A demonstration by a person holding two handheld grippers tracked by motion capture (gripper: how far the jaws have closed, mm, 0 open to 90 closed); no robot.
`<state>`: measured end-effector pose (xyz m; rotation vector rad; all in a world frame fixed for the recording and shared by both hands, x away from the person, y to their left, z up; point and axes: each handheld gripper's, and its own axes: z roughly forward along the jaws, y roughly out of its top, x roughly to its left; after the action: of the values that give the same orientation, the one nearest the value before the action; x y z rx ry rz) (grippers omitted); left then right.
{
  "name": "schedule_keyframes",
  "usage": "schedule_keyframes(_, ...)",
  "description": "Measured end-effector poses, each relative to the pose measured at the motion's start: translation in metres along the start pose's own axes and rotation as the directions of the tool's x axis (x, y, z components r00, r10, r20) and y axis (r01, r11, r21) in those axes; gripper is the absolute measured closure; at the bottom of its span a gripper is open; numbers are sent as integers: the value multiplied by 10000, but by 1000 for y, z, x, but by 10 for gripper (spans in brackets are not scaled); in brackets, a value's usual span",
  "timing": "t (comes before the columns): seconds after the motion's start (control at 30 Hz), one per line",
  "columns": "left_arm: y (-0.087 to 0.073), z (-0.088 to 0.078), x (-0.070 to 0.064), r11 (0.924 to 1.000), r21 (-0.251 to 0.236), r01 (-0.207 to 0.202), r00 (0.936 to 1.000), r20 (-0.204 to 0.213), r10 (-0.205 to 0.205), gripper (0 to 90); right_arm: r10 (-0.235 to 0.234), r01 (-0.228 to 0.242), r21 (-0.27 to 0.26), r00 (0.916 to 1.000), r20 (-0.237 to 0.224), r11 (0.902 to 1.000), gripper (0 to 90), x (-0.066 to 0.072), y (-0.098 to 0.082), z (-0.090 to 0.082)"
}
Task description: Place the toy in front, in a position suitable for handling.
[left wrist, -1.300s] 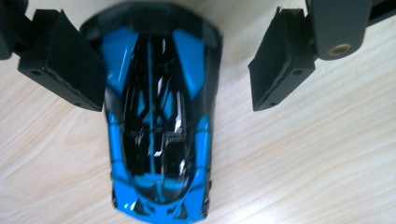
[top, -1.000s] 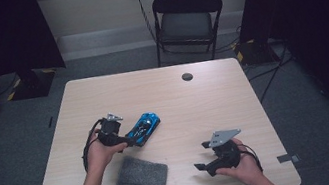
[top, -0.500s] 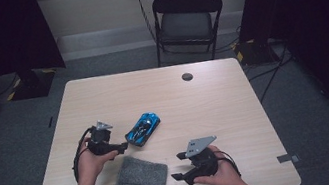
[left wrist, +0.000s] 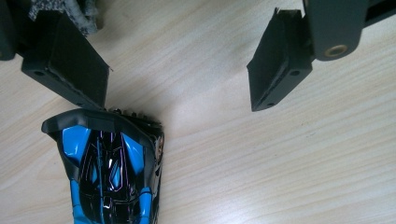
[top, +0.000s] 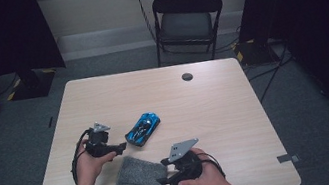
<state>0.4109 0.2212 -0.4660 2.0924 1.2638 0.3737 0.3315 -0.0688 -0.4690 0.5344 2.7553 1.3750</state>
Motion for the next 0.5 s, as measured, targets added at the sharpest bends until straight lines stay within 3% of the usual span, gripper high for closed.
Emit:
schedule_keyframes(0.2,-2,0,1,10000,60,13,9999,-141,-12,201,-29,36,373,9998,-206,9993,352,7,5,23)
schedule_keyframes(0.5,-3,-4,1,9999,-97,101,9999,-127,-103,203,-322,335,560,9992,-247,9979,352,15,12,37)
